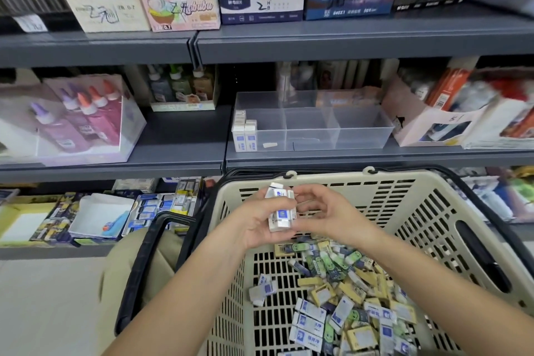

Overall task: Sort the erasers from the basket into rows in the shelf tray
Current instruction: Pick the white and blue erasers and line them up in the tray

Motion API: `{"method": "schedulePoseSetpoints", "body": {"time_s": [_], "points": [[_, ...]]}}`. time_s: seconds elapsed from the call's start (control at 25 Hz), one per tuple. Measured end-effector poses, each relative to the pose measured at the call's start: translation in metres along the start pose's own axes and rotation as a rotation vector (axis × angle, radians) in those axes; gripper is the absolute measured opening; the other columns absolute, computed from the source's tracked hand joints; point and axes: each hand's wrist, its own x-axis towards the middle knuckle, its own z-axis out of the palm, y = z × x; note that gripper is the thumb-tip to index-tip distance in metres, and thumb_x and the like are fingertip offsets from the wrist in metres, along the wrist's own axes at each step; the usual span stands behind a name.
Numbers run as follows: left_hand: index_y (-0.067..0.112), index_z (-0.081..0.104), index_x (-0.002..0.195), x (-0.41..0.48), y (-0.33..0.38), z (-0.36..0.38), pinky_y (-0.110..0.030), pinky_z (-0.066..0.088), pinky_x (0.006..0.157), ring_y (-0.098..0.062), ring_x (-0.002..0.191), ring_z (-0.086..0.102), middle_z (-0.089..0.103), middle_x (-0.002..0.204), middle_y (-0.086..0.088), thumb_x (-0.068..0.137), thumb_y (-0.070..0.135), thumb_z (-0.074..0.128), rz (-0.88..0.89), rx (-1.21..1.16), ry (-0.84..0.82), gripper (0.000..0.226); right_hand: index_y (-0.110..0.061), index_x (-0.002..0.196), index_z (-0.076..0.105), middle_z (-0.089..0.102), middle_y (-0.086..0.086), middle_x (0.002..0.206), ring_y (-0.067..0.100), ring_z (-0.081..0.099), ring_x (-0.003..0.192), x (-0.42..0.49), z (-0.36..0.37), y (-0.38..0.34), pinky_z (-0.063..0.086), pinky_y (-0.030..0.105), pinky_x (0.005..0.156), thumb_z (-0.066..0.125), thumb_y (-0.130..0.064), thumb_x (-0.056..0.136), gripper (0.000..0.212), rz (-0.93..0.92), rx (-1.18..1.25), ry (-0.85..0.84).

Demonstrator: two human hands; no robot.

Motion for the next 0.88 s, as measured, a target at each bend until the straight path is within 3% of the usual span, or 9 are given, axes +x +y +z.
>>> {"method": "schedulePoseSetpoints", "body": {"time_s": [0.12,0.2,0.32,0.52,0.64,0.88], "points": [[0.006,0.061,0.108,-0.006,0.004,-0.005,-0.036,0.056,0.05,-0.023,0.064,0.07,0.073,0.075,-0.011,0.078,0.0,0.067,0.001,-0.024,-0.043,0.031,-0.046,0.104,0.045,0.058,-0.012,0.104,-0.001,0.057,0.09,0.005,0.009,-0.002,0.045,0.013,0.072,0.082,-0.021,0.065,0.059,-0.045,-0.18,0.01],[0.005,0.065,0.098,-0.007,0.009,-0.011,-0.038,0.058,0.053,-0.024,0.067,0.071,0.073,0.078,-0.014,0.078,0.0,0.067,0.025,-0.038,-0.037,0.02,-0.041,0.099,0.057,0.061,-0.008,0.103,0.0,0.057,0.086,0.01,0.007,-0.006,0.044,0.012,0.07,0.078,-0.021,0.072,0.04,-0.097,-0.209,0.097],[0.01,0.066,0.089,-0.006,0.019,-0.022,-0.038,0.057,0.053,-0.022,0.067,0.071,0.073,0.076,-0.011,0.078,0.002,0.067,0.094,-0.094,-0.017,0.013,-0.027,0.087,0.068,0.068,-0.002,0.088,0.003,0.061,0.073,0.017,-0.002,-0.016,0.048,0.016,0.067,0.067,-0.011,0.082,0.017,-0.095,-0.003,0.191],[0.023,0.065,0.085,-0.006,0.036,-0.033,-0.031,0.054,0.052,-0.015,0.063,0.069,0.072,0.073,-0.002,0.077,0.004,0.068,0.245,-0.034,-0.002,0.02,-0.011,0.093,0.066,0.07,-0.001,0.073,0.004,0.065,0.062,0.03,-0.011,-0.029,0.05,0.014,0.056,0.062,-0.003,0.084,0.013,-0.036,0.147,0.189],[0.025,0.066,0.083,-0.004,0.048,-0.037,-0.029,0.053,0.052,-0.014,0.065,0.07,0.072,0.073,0.001,0.078,0.006,0.068,0.308,-0.007,-0.003,0.02,-0.014,0.089,0.064,0.071,0.002,0.072,0.005,0.066,0.06,0.044,-0.014,-0.037,0.049,0.014,0.054,0.061,-0.003,0.085,0.013,-0.048,0.168,0.212],[0.024,0.058,0.096,0.013,0.067,-0.047,-0.027,0.053,0.053,-0.012,0.067,0.067,0.066,0.078,0.002,0.08,0.007,0.066,0.554,-0.018,0.196,0.025,-0.013,0.085,0.062,0.069,-0.005,0.062,0.002,0.066,0.059,0.112,-0.03,-0.064,0.049,0.012,0.053,0.062,-0.002,0.085,0.011,-0.086,0.158,0.351]]}}
